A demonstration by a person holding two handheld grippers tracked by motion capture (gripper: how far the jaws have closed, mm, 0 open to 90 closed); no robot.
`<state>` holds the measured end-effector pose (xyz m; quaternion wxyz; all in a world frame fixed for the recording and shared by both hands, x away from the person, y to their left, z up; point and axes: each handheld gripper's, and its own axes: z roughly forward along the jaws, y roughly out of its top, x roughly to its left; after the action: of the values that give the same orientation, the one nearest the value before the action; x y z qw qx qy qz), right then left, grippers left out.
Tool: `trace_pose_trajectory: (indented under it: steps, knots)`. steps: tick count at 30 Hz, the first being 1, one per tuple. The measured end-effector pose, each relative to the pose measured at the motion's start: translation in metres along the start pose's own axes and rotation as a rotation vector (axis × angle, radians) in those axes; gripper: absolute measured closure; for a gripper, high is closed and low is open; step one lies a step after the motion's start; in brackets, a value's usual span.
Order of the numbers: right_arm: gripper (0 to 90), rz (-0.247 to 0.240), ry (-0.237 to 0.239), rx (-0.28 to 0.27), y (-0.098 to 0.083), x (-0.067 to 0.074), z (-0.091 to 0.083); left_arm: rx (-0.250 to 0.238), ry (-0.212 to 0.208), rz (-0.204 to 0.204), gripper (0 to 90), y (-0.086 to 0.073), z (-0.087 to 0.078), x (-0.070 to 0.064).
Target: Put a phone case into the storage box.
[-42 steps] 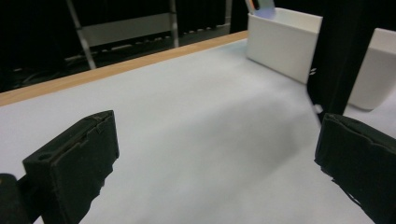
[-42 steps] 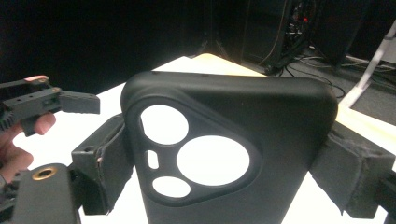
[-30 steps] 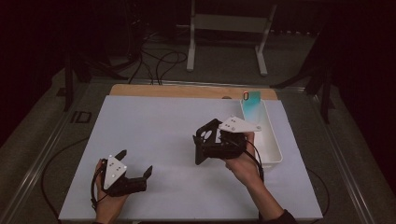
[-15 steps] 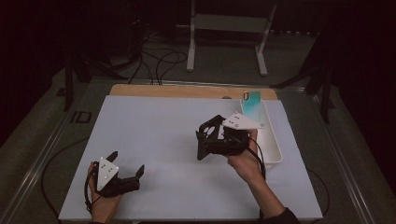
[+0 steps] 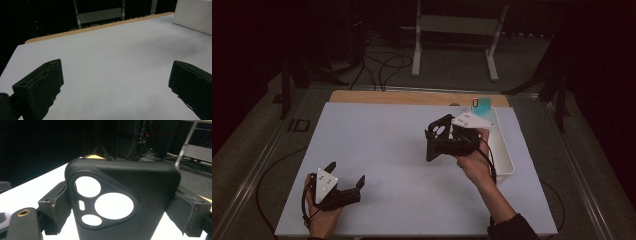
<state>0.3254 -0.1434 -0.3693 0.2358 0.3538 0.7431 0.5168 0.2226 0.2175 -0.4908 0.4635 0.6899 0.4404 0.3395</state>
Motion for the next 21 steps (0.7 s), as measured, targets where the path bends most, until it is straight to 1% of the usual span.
trace_pose_trajectory:
  steps: [7,9,10,13,18,21]
  knots:
    - [14.1,0.019,-0.023,-0.001,0.005,-0.014,0.006,-0.004,0.009,-0.003,0.2,0.0,-0.001,0.001]
    - [14.1,0.014,-0.032,-0.001,0.007,-0.016,0.008,-0.003,0.009,-0.004,0.2,0.0,-0.001,0.001]
    - [14.1,0.003,-0.038,-0.002,0.007,-0.017,0.009,-0.001,0.01,-0.002,0.2,0.0,0.0,0.001]
    - [14.1,-0.002,-0.055,0.0,0.01,-0.021,0.011,0.001,0.009,-0.005,0.2,0.0,0.0,0.001]
    - [14.1,0.008,-0.07,-0.001,0.014,-0.027,0.015,0.0,0.012,-0.007,0.2,0.0,0.0,0.002]
    - [14.1,0.003,-0.084,0.008,0.014,-0.03,0.019,-0.002,0.013,-0.01,0.2,0.0,-0.001,0.002]
